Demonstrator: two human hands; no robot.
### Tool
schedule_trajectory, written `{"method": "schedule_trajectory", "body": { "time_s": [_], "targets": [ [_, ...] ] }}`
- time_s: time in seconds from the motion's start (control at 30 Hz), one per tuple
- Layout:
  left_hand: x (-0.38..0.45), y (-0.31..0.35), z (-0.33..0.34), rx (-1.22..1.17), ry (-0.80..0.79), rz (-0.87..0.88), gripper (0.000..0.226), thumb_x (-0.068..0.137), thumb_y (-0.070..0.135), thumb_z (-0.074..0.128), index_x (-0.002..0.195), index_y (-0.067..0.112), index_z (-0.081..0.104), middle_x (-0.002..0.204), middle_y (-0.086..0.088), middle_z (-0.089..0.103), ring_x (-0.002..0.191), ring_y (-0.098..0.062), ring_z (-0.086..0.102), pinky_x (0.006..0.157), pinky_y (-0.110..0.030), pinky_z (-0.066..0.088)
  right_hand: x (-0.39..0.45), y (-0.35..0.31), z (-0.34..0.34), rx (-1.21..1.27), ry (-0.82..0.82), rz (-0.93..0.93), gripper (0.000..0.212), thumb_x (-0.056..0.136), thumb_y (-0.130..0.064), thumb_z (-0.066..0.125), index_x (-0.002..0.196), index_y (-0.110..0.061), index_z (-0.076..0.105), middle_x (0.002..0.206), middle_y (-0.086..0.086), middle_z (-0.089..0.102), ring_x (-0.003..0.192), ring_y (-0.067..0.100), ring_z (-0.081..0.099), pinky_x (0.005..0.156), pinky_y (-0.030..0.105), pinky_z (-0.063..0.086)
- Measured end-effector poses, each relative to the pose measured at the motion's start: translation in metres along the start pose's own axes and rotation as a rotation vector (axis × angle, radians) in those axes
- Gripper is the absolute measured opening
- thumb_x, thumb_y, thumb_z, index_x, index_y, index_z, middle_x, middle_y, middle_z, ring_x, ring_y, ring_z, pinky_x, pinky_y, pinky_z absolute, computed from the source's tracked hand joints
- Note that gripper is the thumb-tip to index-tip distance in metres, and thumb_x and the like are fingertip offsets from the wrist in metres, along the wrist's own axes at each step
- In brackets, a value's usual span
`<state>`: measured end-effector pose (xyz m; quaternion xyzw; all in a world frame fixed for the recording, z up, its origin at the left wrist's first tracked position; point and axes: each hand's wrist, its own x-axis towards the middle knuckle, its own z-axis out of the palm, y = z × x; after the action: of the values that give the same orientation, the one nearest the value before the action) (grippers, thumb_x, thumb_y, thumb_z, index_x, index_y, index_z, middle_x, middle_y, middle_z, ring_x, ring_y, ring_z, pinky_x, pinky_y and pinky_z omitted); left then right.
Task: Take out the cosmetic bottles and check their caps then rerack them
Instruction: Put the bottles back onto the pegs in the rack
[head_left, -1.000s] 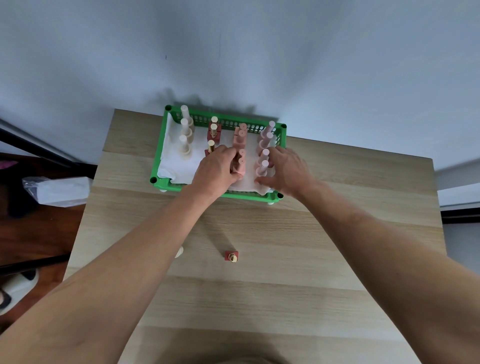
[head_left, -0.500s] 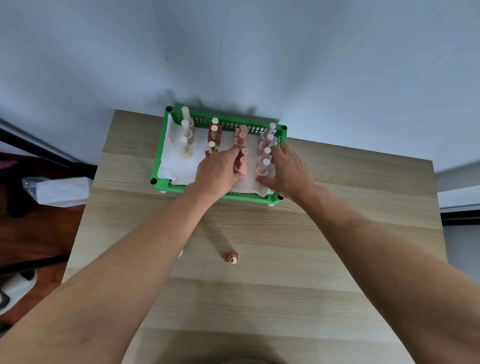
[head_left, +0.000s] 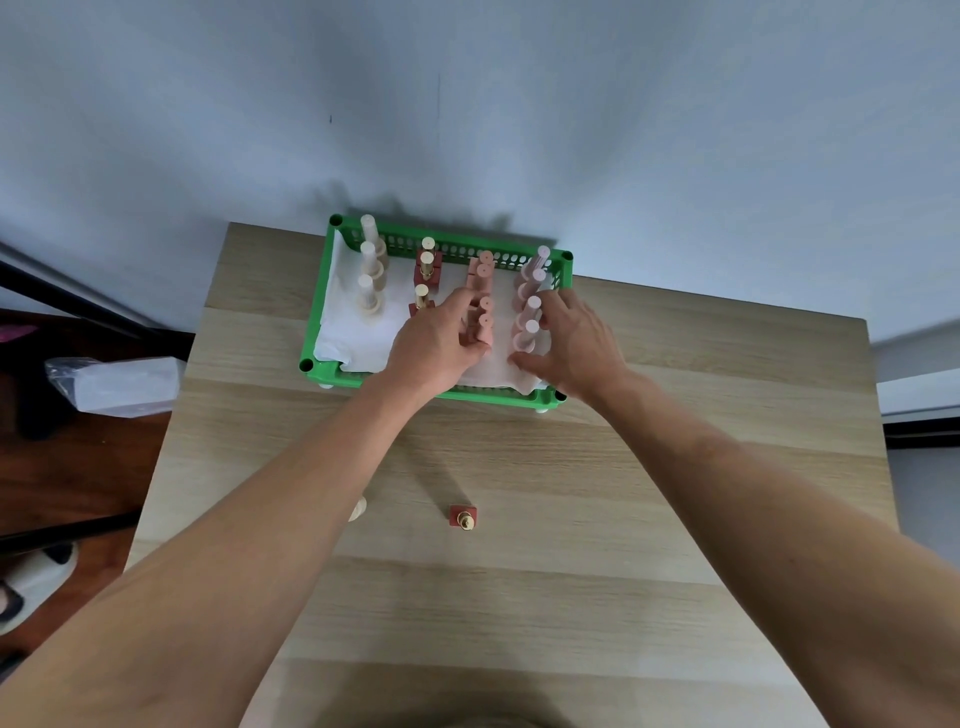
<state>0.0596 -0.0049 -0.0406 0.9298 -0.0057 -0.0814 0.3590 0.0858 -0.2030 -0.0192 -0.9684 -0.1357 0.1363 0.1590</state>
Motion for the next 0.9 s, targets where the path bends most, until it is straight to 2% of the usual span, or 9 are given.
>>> {"method": "schedule_trajectory", "body": {
  "time_s": [0.1, 0.2, 0.33, 0.6, 0.73, 0.9],
  "targets": [
    [0.002, -0.004, 0.003, -0.071, -0.015, -0.013, 0.055, 0.083, 0.030, 0.076, 0.132, 0.031, 0.050, 0.070, 0.017, 0.055, 0.073, -0.014, 0.059, 0.060, -0.024, 0.037, 0.000, -0.001, 0.000, 0.009, 0.000, 0.006, 0.072, 0.073, -0.047, 0.082, 0.131, -0.022, 0.048, 0.122, 0.003, 0.056, 0.108, 0.023, 0.058, 0.091, 0.040, 0.052],
    [0.004, -0.007, 0.005, -0.095, -0.021, -0.010, 0.054, 0.082, 0.030, 0.076, 0.130, 0.032, 0.051, 0.068, 0.017, 0.056, 0.070, -0.009, 0.058, 0.057, -0.018, 0.035, 0.000, -0.001, 0.001, 0.015, -0.003, 0.011, 0.072, 0.073, -0.047, 0.082, 0.131, -0.022, 0.048, 0.122, 0.003, 0.056, 0.109, 0.024, 0.058, 0.092, 0.042, 0.052],
    [0.007, -0.008, 0.004, -0.055, -0.030, 0.004, 0.052, 0.083, 0.033, 0.075, 0.129, 0.030, 0.051, 0.069, 0.016, 0.053, 0.071, -0.014, 0.058, 0.058, -0.026, 0.037, 0.002, -0.001, 0.000, 0.035, 0.006, 0.028, 0.068, 0.073, -0.044, 0.082, 0.129, -0.021, 0.050, 0.120, 0.002, 0.057, 0.108, 0.025, 0.058, 0.091, 0.044, 0.052],
    [0.012, -0.007, 0.002, 0.025, -0.013, 0.023, 0.045, 0.086, 0.033, 0.072, 0.125, 0.025, 0.052, 0.071, 0.018, 0.051, 0.073, -0.018, 0.059, 0.061, -0.028, 0.039, 0.000, 0.001, 0.003, 0.064, 0.056, 0.017, 0.063, 0.074, -0.039, 0.082, 0.125, -0.020, 0.050, 0.115, 0.000, 0.061, 0.103, 0.023, 0.060, 0.084, 0.037, 0.050],
    [0.012, -0.007, 0.001, 0.035, -0.005, 0.036, 0.044, 0.086, 0.033, 0.073, 0.124, 0.026, 0.052, 0.069, 0.017, 0.051, 0.069, -0.017, 0.057, 0.053, -0.023, 0.035, -0.001, 0.000, 0.003, 0.075, 0.064, 0.020, 0.064, 0.075, -0.039, 0.082, 0.127, -0.019, 0.049, 0.115, 0.000, 0.062, 0.104, 0.022, 0.060, 0.085, 0.037, 0.050],
    [0.012, -0.006, 0.000, 0.030, 0.013, 0.050, 0.045, 0.085, 0.033, 0.073, 0.125, 0.028, 0.052, 0.068, 0.024, 0.047, 0.067, -0.013, 0.053, 0.052, -0.016, 0.031, 0.000, -0.001, 0.002, 0.078, 0.066, 0.040, 0.064, 0.075, -0.039, 0.082, 0.127, -0.020, 0.049, 0.116, 0.000, 0.062, 0.104, 0.021, 0.060, 0.086, 0.037, 0.051]
  ]
}}
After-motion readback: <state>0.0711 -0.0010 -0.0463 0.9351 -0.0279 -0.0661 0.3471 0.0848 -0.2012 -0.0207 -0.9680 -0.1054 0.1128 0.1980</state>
